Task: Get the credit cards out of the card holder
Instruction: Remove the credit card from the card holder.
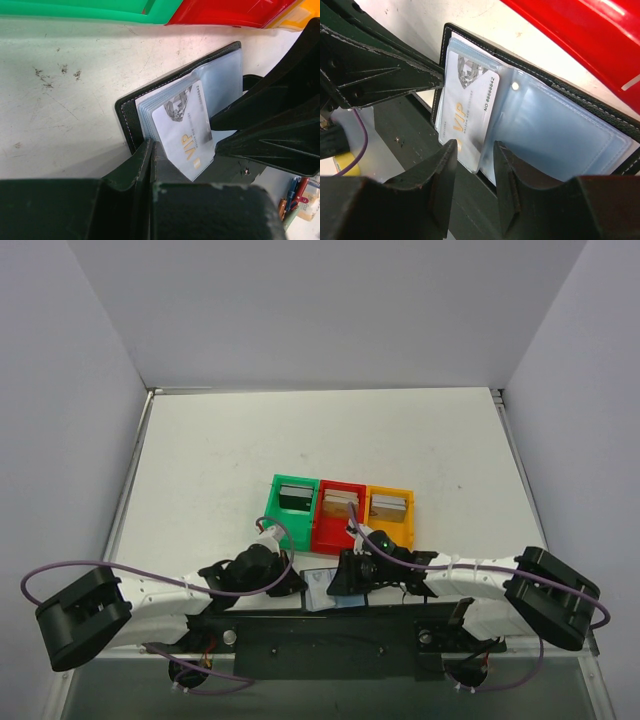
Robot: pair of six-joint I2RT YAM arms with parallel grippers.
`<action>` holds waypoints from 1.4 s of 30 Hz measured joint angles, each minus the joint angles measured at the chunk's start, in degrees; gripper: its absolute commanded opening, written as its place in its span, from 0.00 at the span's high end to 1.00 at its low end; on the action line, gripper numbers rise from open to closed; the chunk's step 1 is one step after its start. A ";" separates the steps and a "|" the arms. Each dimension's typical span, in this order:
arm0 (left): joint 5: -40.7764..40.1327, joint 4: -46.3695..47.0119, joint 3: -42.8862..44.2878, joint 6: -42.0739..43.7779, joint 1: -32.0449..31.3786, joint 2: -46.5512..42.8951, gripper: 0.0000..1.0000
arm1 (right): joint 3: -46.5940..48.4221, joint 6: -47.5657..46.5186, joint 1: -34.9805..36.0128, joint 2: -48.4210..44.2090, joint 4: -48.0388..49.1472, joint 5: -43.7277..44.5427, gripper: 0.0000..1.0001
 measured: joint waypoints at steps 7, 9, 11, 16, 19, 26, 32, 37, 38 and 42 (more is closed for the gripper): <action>0.02 1.03 0.02 -0.22 0.00 0.83 1.00 | 0.02 0.33 0.00 1.20 0.66 -0.66 0.81; 0.02 1.20 0.02 -0.22 0.00 0.94 1.00 | 0.09 0.39 0.00 1.33 0.66 -0.66 0.83; 0.02 1.29 0.02 -0.22 0.00 1.01 1.00 | 0.13 0.37 -0.07 1.55 0.63 -0.68 0.84; 0.02 1.40 0.02 -0.24 0.00 1.11 1.00 | 0.17 0.39 -0.57 1.88 0.70 -1.14 0.77; 0.04 1.77 0.02 -0.24 0.00 1.42 1.00 | 0.17 0.63 -0.68 1.88 1.14 -1.51 0.75; -0.02 2.62 0.55 -0.20 -0.26 2.80 1.00 | 0.17 0.55 -1.16 1.88 0.87 -1.64 0.94; -0.15 2.60 0.70 -0.17 -0.35 2.97 1.00 | -0.02 0.57 -1.99 1.36 0.61 -1.81 1.00; -0.20 2.58 0.74 -0.20 -0.37 3.02 1.00 | -0.48 0.83 -2.49 0.57 0.72 -1.92 1.00; -0.20 2.58 0.79 -0.20 -0.37 3.06 1.00 | -0.48 0.83 -2.56 0.55 0.72 -1.99 0.98; -0.20 2.60 0.81 -0.22 -0.37 3.10 1.00 | -0.68 0.98 -2.64 0.48 0.96 -2.01 0.90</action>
